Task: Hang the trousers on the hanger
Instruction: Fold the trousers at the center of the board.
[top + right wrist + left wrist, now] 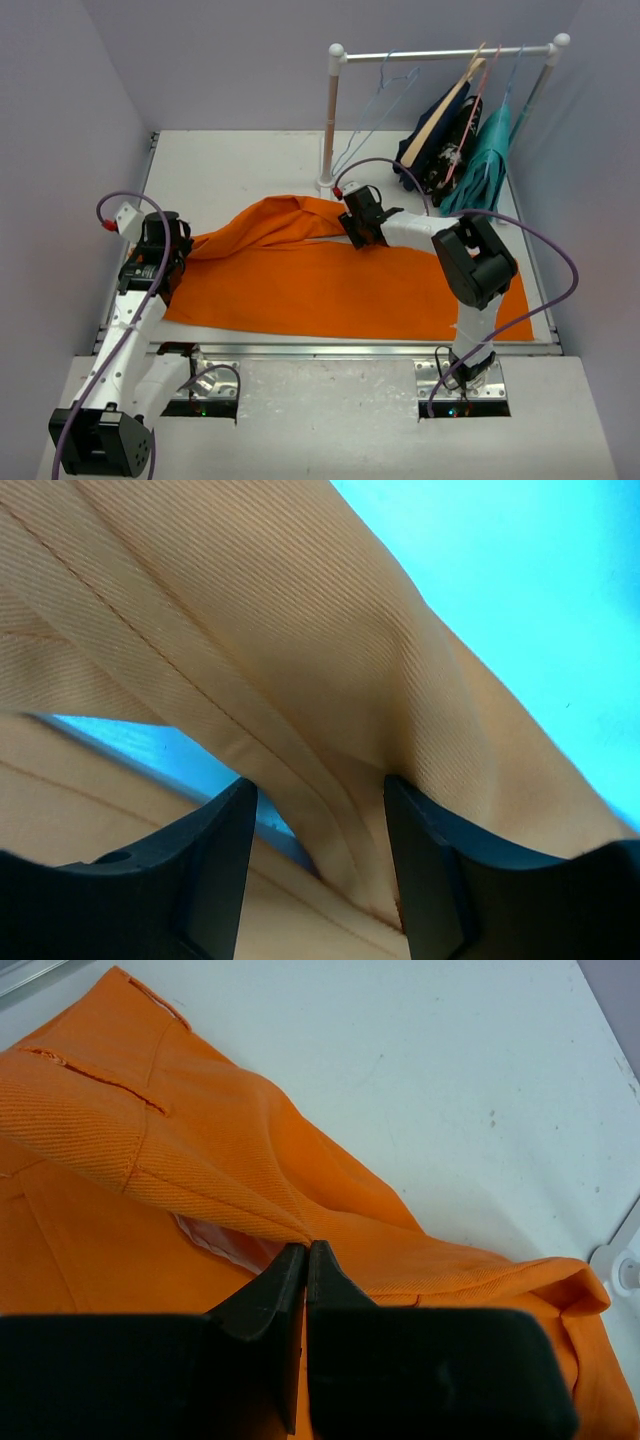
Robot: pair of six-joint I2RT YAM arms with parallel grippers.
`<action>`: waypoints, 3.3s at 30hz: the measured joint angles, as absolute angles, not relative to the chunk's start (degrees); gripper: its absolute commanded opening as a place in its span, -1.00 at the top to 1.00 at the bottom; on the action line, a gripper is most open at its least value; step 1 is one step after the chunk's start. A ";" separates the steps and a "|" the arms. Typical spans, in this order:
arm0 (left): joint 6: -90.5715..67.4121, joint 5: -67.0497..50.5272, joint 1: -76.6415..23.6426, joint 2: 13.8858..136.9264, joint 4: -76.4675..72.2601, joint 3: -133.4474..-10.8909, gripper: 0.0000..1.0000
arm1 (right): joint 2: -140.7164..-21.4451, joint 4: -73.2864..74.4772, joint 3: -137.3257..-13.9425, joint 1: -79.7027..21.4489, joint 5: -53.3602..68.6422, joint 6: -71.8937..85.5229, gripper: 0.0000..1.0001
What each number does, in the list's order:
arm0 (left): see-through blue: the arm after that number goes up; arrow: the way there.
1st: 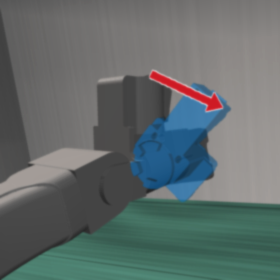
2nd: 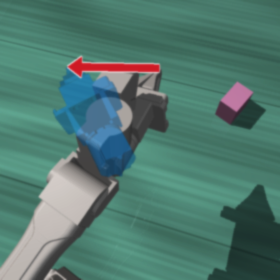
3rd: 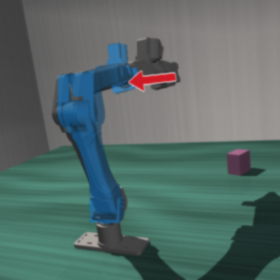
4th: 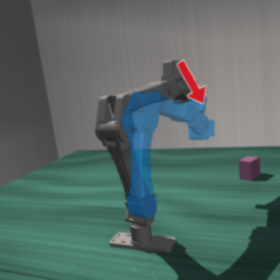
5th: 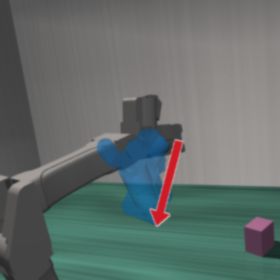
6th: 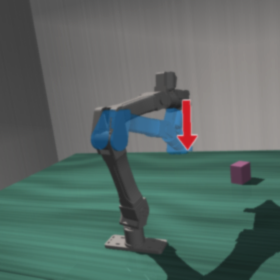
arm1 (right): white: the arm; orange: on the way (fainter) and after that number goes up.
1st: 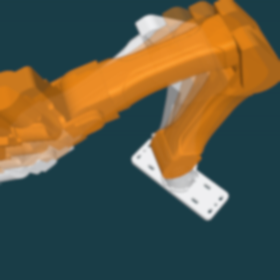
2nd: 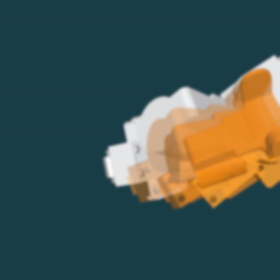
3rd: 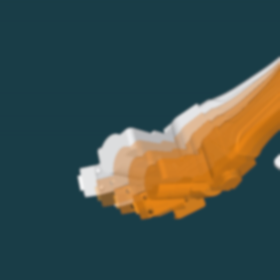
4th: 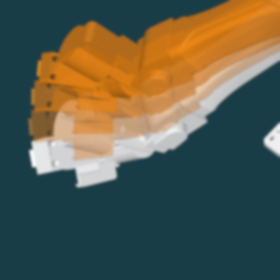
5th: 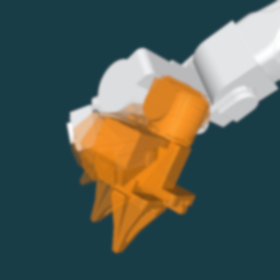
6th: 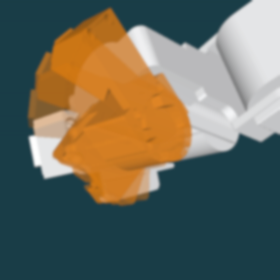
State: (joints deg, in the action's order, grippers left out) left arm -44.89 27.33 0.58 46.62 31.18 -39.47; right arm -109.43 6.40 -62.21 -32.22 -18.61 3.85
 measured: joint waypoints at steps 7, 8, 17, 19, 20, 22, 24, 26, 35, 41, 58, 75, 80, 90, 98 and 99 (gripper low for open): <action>-43.84 27.25 0.58 46.33 31.07 -39.29 1.00 | -110.78 4.83 -62.96 -33.43 -23.76 1.52 0.70; -43.75 27.23 0.58 46.26 31.07 -39.29 1.00 | -110.80 4.70 -62.96 -33.43 -24.33 1.50 0.71; -43.53 27.34 0.58 46.06 31.07 -39.29 1.00 | -110.76 3.94 -62.28 -33.52 -27.18 1.18 1.00; -43.54 27.48 0.58 46.44 31.07 -39.29 1.00 | -110.55 3.93 -62.28 -33.52 -27.95 0.61 1.00; -43.61 27.60 0.58 46.75 31.08 -39.29 1.00 | -110.37 3.94 -62.28 -33.52 -28.35 0.19 1.00; -43.91 27.94 0.60 47.75 31.13 -39.40 1.00 | -109.63 4.04 -62.28 -33.50 -29.10 -1.06 1.00; -44.20 28.25 0.71 48.92 31.50 -39.82 1.00 | -108.34 4.23 -62.31 -33.45 -30.04 -2.48 1.00; -44.54 28.50 0.73 49.84 31.92 -40.68 1.00 | -106.81 4.50 -62.62 -33.24 -31.01 -3.88 1.00; -45.58 30.10 0.73 50.85 33.54 -44.32 1.00 | -95.67 8.76 -63.90 -32.53 -35.94 -10.26 1.00; -45.50 31.17 0.73 49.28 35.49 -46.45 1.00 | -84.72 16.05 -64.95 -33.08 -39.59 -10.38 1.00; -48.84 33.23 0.73 46.27 41.11 -46.85 1.00 | -61.58 50.95 -62.79 -36.15 -33.84 6.45 1.00; -64.05 34.43 0.73 28.97 54.48 -39.00 -1.00 | -58.87 53.60 -52.99 -37.93 -22.42 8.05 1.00; -63.57 32.75 0.73 27.66 54.76 -42.11 -1.00 | -58.87 53.61 -52.99 -38.13 -22.42 8.05 0.97; -60.03 12.82 -2.53 65.16 31.88 -39.05 -1.00 | -66.24 53.00 -52.80 -38.13 -16.53 8.00 0.40; -62.61 10.88 -3.76 82.61 29.52 -40.59 -1.00 | -71.49 48.13 -49.64 -38.13 -8.30 9.22 -0.35; -63.06 11.25 -3.71 83.74 30.28 -41.55 -1.00 | -71.27 47.07 -49.58 -38.13 -8.12 9.97 -0.40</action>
State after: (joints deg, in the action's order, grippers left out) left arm -63.06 11.25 -3.71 83.74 30.28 -41.55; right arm -71.27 47.07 -49.58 -38.13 -8.12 9.97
